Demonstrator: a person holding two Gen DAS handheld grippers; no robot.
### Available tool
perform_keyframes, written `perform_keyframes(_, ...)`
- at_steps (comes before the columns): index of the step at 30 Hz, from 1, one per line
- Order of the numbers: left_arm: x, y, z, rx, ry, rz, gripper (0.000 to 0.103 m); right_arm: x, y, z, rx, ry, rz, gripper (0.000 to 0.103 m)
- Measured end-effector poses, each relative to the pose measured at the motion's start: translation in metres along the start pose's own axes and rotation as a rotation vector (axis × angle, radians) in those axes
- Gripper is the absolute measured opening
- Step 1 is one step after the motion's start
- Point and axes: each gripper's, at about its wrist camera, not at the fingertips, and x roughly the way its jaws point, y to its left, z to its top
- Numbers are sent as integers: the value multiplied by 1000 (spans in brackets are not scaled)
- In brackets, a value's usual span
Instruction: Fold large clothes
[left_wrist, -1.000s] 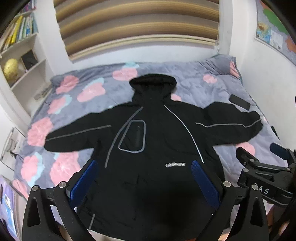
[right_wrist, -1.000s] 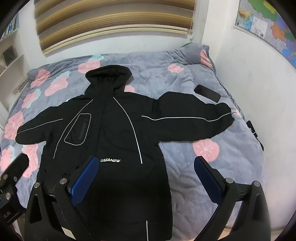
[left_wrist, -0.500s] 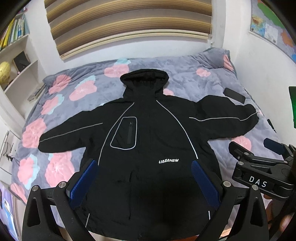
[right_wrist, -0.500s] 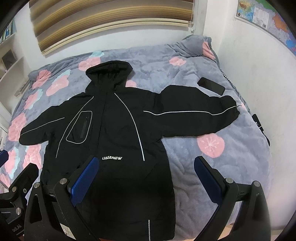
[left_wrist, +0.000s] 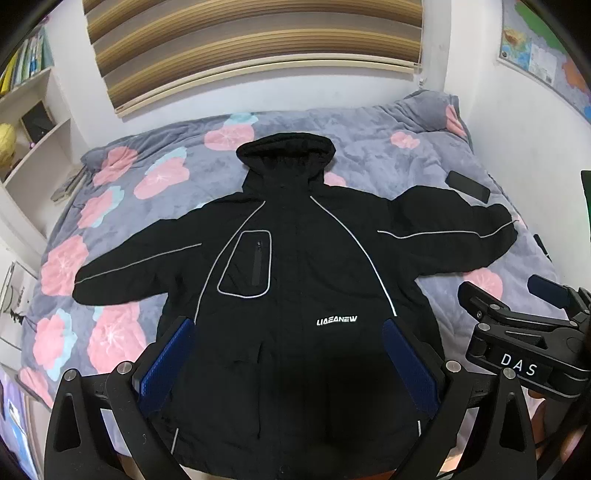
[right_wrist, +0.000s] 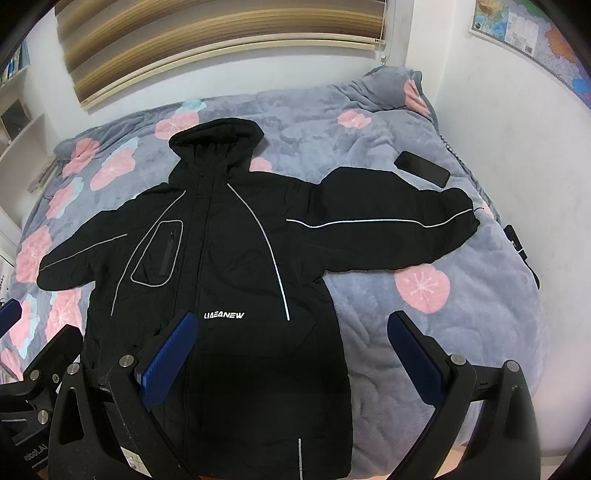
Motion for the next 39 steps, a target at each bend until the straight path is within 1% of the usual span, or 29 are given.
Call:
perform_keyframes(12,4,-4,10,10,11,-3,101,12,-1,6,29,32,3,103)
perform_keyframes(22,6,-4,15,6,4,-4,101,22,-4,14,45,54,14,103)
perform_keyframes(31,17,-6,34,2,6,-3,101,29,-7,25,42,54,11,103)
perform_keyframes(39,41,-22,57,19,19,5,101,52,-33,40,71,73,-18,103)
